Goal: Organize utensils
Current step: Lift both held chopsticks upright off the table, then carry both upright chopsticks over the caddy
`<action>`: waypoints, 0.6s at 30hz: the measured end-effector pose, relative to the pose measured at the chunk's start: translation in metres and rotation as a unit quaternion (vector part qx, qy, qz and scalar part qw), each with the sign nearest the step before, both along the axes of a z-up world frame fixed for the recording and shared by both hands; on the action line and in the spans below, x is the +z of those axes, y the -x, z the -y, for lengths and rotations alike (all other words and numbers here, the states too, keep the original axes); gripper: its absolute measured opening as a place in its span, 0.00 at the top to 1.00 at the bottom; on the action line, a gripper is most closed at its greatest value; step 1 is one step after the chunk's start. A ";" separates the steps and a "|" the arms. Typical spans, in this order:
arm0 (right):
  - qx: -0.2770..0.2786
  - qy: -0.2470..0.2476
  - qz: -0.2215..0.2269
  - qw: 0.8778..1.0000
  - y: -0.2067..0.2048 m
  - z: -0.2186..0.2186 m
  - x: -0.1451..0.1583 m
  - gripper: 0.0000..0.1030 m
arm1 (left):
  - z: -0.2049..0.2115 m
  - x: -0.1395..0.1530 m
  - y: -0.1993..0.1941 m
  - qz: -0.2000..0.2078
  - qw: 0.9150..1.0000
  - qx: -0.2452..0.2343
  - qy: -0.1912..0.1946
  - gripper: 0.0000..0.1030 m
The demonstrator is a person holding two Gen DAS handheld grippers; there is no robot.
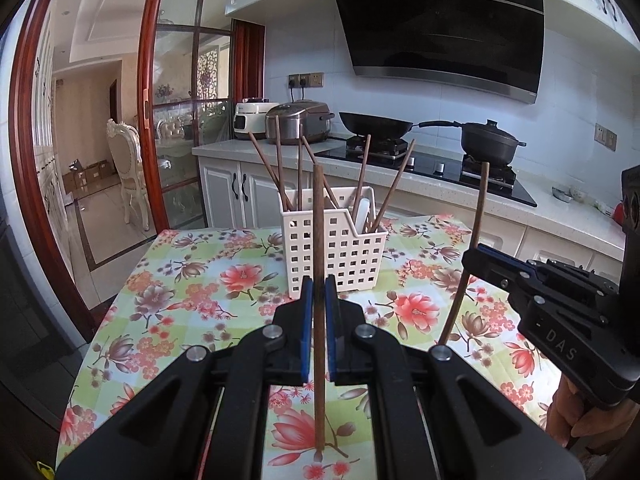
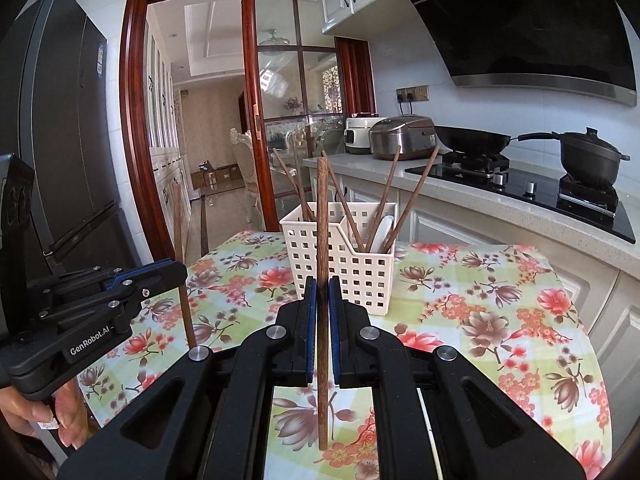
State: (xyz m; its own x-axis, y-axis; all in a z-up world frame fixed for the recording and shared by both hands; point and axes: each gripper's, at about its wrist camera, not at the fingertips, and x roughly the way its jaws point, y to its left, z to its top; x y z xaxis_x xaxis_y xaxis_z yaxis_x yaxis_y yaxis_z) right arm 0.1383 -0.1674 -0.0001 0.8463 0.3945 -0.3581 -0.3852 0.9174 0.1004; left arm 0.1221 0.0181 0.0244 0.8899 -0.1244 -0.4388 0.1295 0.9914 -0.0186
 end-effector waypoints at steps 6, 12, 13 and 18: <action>0.000 -0.002 0.004 1.000 0.004 0.002 0.002 0.94 | 0.000 0.004 0.005 0.007 1.000 0.004 -0.001 0.94; -0.001 -0.004 0.007 1.000 0.007 0.003 0.004 0.94 | 0.000 0.005 0.007 0.010 1.000 0.002 -0.001 0.94; -0.001 -0.004 0.007 1.000 0.007 0.004 0.004 0.94 | 0.001 0.005 0.007 0.010 1.000 0.002 -0.001 0.94; -0.001 -0.003 0.007 1.000 0.006 0.005 0.004 0.94 | 0.002 0.006 0.008 0.012 1.000 0.002 -0.001 0.94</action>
